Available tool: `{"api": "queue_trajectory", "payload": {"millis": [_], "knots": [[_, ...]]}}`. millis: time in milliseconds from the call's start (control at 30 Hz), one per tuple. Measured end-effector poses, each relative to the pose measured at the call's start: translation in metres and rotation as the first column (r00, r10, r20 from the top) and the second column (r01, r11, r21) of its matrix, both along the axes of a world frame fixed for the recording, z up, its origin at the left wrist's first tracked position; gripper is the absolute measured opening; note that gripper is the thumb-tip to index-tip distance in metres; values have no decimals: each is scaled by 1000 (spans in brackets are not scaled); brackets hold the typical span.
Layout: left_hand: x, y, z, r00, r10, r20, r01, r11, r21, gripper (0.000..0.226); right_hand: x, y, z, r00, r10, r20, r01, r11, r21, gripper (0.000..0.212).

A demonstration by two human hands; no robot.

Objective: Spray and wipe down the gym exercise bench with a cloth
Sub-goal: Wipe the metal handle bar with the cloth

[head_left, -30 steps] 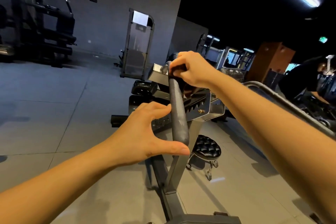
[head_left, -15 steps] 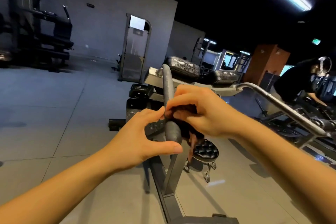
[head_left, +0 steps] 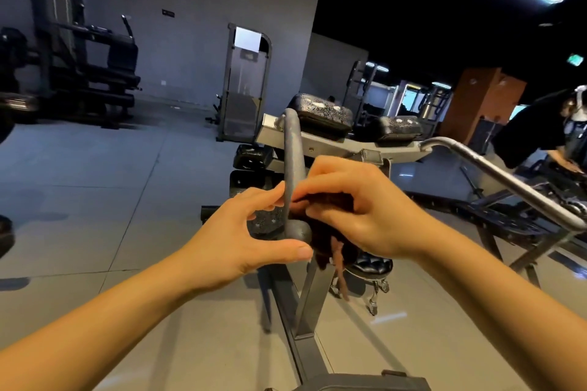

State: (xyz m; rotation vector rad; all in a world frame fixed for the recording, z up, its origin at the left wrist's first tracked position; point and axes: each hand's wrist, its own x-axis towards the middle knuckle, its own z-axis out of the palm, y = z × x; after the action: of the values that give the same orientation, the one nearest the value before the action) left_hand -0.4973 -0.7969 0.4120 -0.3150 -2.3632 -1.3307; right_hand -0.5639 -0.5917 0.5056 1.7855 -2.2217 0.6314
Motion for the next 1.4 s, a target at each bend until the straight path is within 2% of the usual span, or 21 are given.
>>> {"api": "queue_trajectory", "payload": {"millis": [67,167,233,300,400,500,533,600,667,733,800,833,933,1067,1100,1167,1233,1267,1400], "knots": [[1,1,0,1000,1,2,-1,1000,-4,76,-11,-1,0,999,-1,-44,-1,999,-37,26],[3,2,3,1000,10,21,-9,1000,-4,68,-58,-33,6,971,-192,-145,167,971,-169,17],[5,5,5,999,29,27,-30,1000,4,68,-79,-52,9,949,-310,-60,287,925,-248,15],[7,7,8,998,50,22,-50,999,-11,68,-77,-53,2,943,-332,-20,314,907,-282,14],[8,7,11,999,39,25,-38,998,-46,60,-41,-21,-21,984,-177,28,177,933,-313,16],[10,10,13,999,37,8,-37,998,-51,61,-13,13,-29,995,-48,91,68,971,-231,19],[11,11,14,999,44,11,-44,997,-59,61,-14,16,-26,993,-59,100,79,975,-209,19],[12,12,18,998,56,33,-53,996,-74,58,-21,15,-18,988,-110,104,134,955,-266,17],[14,12,19,995,86,43,-82,994,-76,59,-28,10,-7,966,-143,214,216,903,-371,17],[16,9,22,991,124,55,-119,989,-89,72,-34,7,5,928,-132,350,288,848,-444,18],[18,6,33,986,144,84,-132,982,-133,84,-37,5,17,894,-147,423,355,808,-469,19],[18,5,42,987,140,82,-126,979,-162,82,-38,3,23,882,-156,444,380,792,-478,19],[22,9,74,988,155,2,-153,977,-146,61,-37,-5,33,854,-124,505,427,722,-544,15],[12,19,107,939,267,-218,-292,952,-90,45,-31,-17,30,831,-18,556,434,647,-627,10],[6,20,112,933,282,-222,-308,947,-93,46,-29,-19,29,809,33,587,429,649,-628,11],[-3,19,119,955,266,-130,-280,954,-107,46,-25,-20,25,739,159,655,397,683,-613,15],[-7,15,125,979,201,16,-198,975,-104,31,-25,-16,22,684,246,686,347,718,-603,21],[-6,12,128,982,184,38,-179,977,-112,22,-28,-13,21,678,262,686,323,732,-599,23],[5,3,132,986,144,-79,-157,970,-187,11,-32,-2,22,706,263,658,212,807,-550,31]]}}
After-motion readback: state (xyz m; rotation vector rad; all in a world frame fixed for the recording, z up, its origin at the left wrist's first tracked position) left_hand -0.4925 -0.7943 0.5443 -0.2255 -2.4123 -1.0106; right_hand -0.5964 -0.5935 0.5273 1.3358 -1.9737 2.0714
